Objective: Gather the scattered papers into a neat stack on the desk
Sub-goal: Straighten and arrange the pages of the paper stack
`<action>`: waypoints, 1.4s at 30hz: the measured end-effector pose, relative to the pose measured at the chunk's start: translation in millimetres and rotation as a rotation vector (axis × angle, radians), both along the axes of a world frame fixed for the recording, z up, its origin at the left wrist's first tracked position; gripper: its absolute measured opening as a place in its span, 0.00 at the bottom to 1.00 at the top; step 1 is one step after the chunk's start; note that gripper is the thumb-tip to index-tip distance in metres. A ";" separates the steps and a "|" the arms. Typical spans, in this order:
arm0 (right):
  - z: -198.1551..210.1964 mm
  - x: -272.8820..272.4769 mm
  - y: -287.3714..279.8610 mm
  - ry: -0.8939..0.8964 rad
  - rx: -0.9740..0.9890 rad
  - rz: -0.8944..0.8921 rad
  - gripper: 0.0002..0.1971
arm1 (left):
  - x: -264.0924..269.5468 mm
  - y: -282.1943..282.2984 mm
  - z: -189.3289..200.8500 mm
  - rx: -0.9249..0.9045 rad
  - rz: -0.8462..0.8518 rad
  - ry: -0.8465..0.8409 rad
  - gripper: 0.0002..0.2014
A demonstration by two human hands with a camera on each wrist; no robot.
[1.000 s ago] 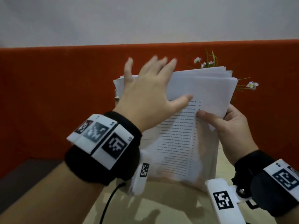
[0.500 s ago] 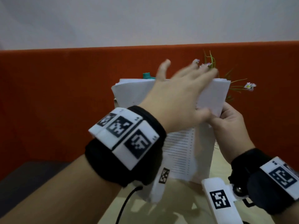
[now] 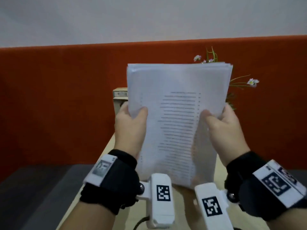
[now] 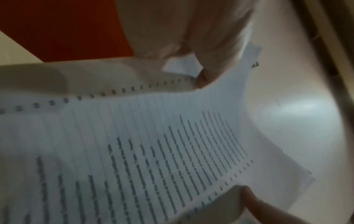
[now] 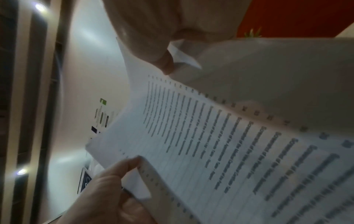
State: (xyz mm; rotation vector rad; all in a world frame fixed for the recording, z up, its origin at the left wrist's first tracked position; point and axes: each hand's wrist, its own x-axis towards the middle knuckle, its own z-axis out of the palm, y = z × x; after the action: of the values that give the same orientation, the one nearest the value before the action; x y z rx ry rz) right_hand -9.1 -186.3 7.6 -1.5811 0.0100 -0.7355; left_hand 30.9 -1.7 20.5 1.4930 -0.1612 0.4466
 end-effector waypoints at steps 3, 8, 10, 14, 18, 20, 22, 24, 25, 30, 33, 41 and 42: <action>9.8 -5.5 0.8 -0.062 -0.005 -0.006 0.06 | -4.5 -1.9 5.7 0.034 0.151 -0.111 0.13; 1.6 -9.0 4.8 -0.038 0.003 0.027 0.10 | -11.3 -7.6 5.4 0.049 0.100 -0.101 0.27; 4.1 -7.0 2.5 -0.043 0.015 0.023 0.08 | -9.9 -6.7 8.8 -0.036 0.073 -0.094 0.36; 7.1 -6.3 -1.8 -0.032 0.070 0.083 0.10 | -5.8 -6.3 18.4 -0.108 -0.024 -0.022 0.38; 6.5 -5.7 -4.9 -0.040 0.086 0.106 0.09 | -3.8 -7.4 19.2 -0.198 -0.153 0.042 0.28; 6.4 -5.4 -5.6 -0.044 0.081 0.109 0.08 | -1.9 -6.7 14.4 -0.210 -0.133 0.051 0.32; 5.8 -5.2 -6.3 -0.049 0.078 0.110 0.07 | 0.3 -7.5 9.2 -0.197 -0.193 0.082 0.29; 5.1 -5.6 -7.5 -0.049 0.088 0.116 0.07 | 4.0 -7.5 4.2 -0.190 -0.191 0.095 0.27; 4.4 -5.6 -7.8 -0.047 0.093 0.121 0.07 | 5.8 -7.1 2.7 -0.199 -0.168 0.096 0.28; 4.0 -6.7 -8.6 -0.033 0.058 0.116 0.07 | 14.5 -3.6 -6.9 -0.148 -0.176 0.125 0.14; 12.4 -5.8 -8.4 -0.058 0.017 0.134 0.06 | 13.2 1.3 -6.7 -0.128 -0.185 0.057 0.24; -37.1 -11.8 -7.4 0.192 0.143 0.024 0.46 | 13.9 9.9 -14.4 -0.098 -0.206 -0.020 0.06; -45.4 -13.9 -5.0 0.261 0.193 0.066 0.52 | 12.3 9.6 -14.3 -0.102 -0.211 -0.021 0.06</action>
State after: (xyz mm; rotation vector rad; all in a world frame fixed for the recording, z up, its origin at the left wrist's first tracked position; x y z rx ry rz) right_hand -23.0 -191.3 -37.8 -1.4748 0.2131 -0.4583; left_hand 43.2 7.8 6.1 1.3553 -0.3048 0.2964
